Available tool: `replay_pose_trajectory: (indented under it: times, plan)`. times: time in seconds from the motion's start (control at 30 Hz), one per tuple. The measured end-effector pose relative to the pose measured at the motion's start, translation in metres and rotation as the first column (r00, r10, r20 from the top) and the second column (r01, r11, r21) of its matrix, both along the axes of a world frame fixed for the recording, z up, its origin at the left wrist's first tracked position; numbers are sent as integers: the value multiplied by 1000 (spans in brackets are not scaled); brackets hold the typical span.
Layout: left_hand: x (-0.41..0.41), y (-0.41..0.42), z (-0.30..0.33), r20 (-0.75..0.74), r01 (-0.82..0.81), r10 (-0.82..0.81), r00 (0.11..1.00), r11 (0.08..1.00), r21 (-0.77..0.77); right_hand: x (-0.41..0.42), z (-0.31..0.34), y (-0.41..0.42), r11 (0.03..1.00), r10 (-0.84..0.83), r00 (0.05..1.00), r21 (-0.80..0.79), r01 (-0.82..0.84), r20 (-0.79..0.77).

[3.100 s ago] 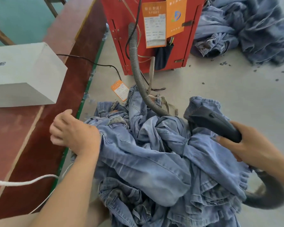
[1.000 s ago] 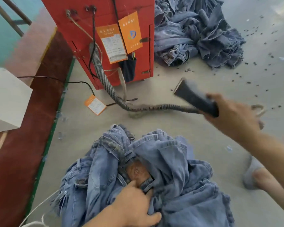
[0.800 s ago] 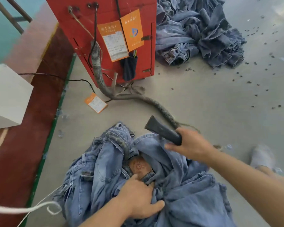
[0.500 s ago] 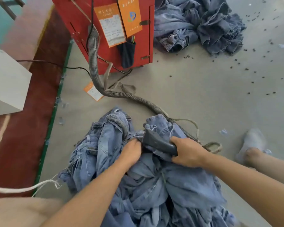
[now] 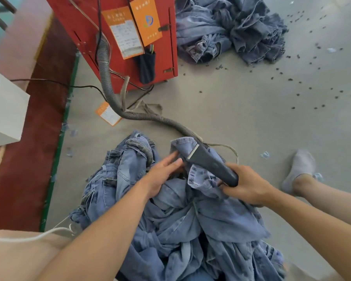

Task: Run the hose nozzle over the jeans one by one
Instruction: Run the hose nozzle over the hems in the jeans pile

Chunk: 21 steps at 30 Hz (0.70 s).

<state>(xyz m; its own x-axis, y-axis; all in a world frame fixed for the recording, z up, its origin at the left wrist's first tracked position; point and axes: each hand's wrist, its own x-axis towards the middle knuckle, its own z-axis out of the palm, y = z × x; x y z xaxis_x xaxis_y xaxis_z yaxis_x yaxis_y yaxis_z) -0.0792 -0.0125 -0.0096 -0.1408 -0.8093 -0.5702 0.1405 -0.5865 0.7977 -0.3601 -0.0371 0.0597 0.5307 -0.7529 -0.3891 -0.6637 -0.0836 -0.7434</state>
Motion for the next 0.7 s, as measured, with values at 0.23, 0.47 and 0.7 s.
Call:
replay_pose_trajectory:
  times: [0.23, 0.47, 0.7]
  plan:
    - [-27, 13, 0, 579, 714, -572, 581, 700, -23, 28, -12, -70, 924, -383, 924, -20, 383, 0]
    - [-37, 28, -10, 413, 401, -320, 852, 908, -123, 91, -43, -83, 997, -3, 950, -74, -22, -313]
    - [16, -18, -35, -248, -671, 799, 548, 597, 440, 55, -33, -10, 993, 119, 961, 41, -113, -249]
